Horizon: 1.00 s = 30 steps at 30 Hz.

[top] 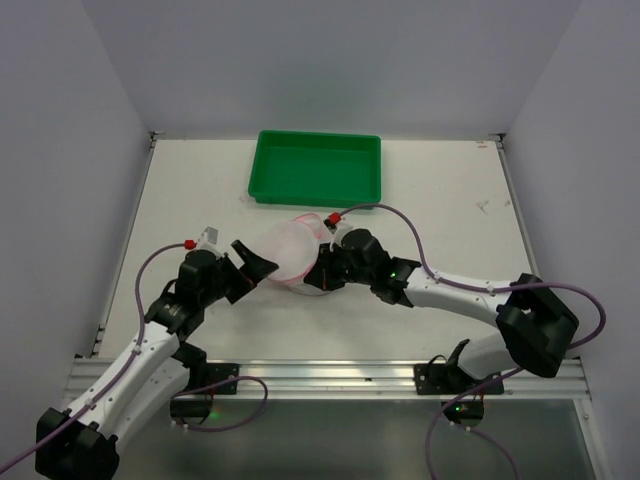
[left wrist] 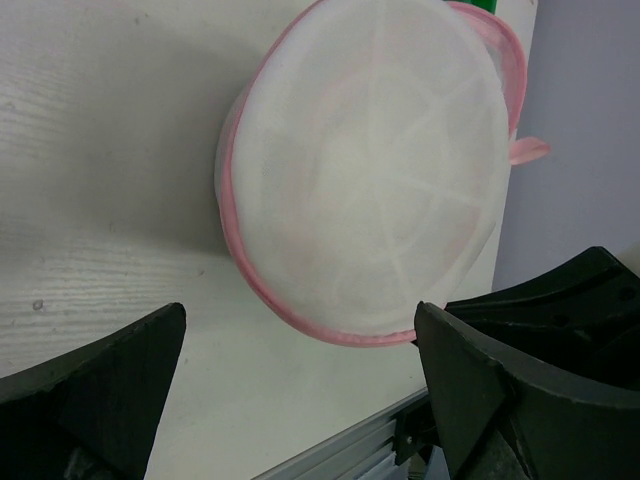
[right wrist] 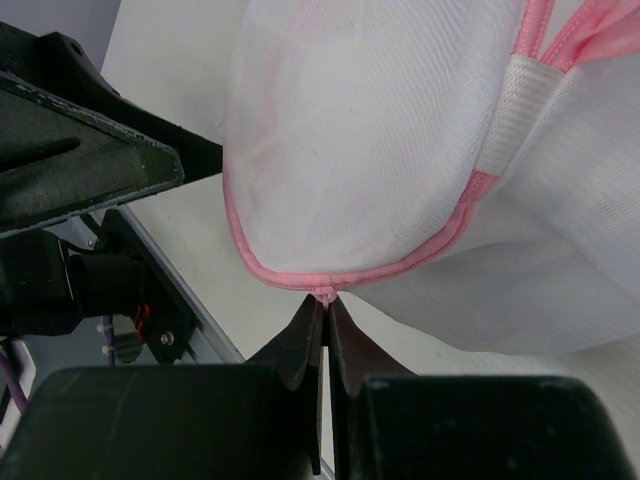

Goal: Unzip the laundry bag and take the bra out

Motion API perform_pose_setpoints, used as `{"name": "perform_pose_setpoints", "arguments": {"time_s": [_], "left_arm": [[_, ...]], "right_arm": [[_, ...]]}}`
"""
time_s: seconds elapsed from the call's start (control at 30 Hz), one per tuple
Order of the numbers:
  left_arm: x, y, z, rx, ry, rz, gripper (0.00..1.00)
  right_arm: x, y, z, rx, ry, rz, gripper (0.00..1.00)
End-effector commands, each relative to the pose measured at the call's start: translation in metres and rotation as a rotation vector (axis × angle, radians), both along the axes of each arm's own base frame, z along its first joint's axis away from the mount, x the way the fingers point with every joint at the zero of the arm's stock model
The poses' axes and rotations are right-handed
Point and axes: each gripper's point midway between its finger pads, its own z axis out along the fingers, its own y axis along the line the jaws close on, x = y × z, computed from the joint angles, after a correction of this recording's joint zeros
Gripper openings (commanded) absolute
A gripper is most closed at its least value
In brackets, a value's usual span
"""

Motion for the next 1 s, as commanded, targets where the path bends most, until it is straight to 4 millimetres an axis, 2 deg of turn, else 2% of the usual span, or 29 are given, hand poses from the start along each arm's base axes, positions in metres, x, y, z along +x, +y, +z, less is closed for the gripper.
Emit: {"name": "perform_pose_setpoints", "arguments": {"time_s": [0.0,0.17,0.23,0.27,0.33,0.43,0.47,0.5,0.53,0.63,0.7,0.73,0.77,0.83,0.9,0.97], "left_arm": [[-0.009,-0.009,0.002,-0.105,0.033,0.002,1.00],[-0.001,-0.026,0.018,-0.192,-0.025,0.006,0.96],[0.000,-0.040,0.021,-0.221,-0.030,-0.009,0.93],[0.004,-0.045,0.028,-0.238,-0.057,-0.006,0.90],[0.005,-0.060,0.028,-0.258,-0.054,-0.034,0.84],[0.009,-0.069,0.022,-0.242,-0.037,-0.060,0.61],[0.010,-0.069,0.020,-0.232,-0.034,-0.060,0.44],[0.011,-0.070,0.017,-0.219,-0.029,-0.065,0.36],[0.012,-0.070,0.020,-0.215,-0.037,-0.069,0.19],[0.015,-0.066,0.021,-0.162,-0.049,-0.067,0.01],[0.015,-0.063,0.022,-0.128,-0.056,-0.071,0.00],[0.015,-0.062,0.023,-0.119,-0.062,-0.077,0.00],[0.012,-0.061,0.021,-0.106,-0.051,-0.086,0.00],[0.009,-0.060,0.018,-0.091,-0.053,-0.103,0.00],[0.003,-0.060,0.010,-0.086,-0.040,-0.124,0.00],[-0.002,-0.060,0.004,-0.084,-0.027,-0.138,0.00]], "right_arm": [[0.012,0.010,0.021,0.048,-0.049,-0.028,0.00],[0.013,0.013,0.021,0.048,-0.047,-0.024,0.00],[0.012,0.015,0.020,0.049,-0.041,-0.018,0.00],[0.011,0.016,0.021,0.052,-0.041,-0.014,0.00],[0.010,0.016,0.021,0.050,-0.042,-0.012,0.00],[0.010,0.013,0.022,0.039,-0.052,-0.012,0.00],[0.010,0.011,0.021,0.030,-0.057,-0.012,0.00],[0.007,0.007,0.016,-0.003,-0.055,-0.001,0.00],[0.011,0.001,0.016,-0.028,-0.072,-0.016,0.00],[0.017,-0.020,0.010,-0.111,-0.112,-0.024,0.00],[0.021,-0.039,-0.001,-0.157,-0.107,-0.041,0.00],[0.035,-0.057,-0.004,-0.162,-0.096,-0.093,0.00],[0.035,-0.068,-0.008,-0.155,-0.075,-0.102,0.00],[0.055,-0.096,-0.010,-0.148,-0.053,-0.193,0.00],[0.061,-0.107,-0.008,-0.149,-0.063,-0.215,0.00],[0.065,-0.109,-0.004,-0.162,-0.077,-0.208,0.00]]}}
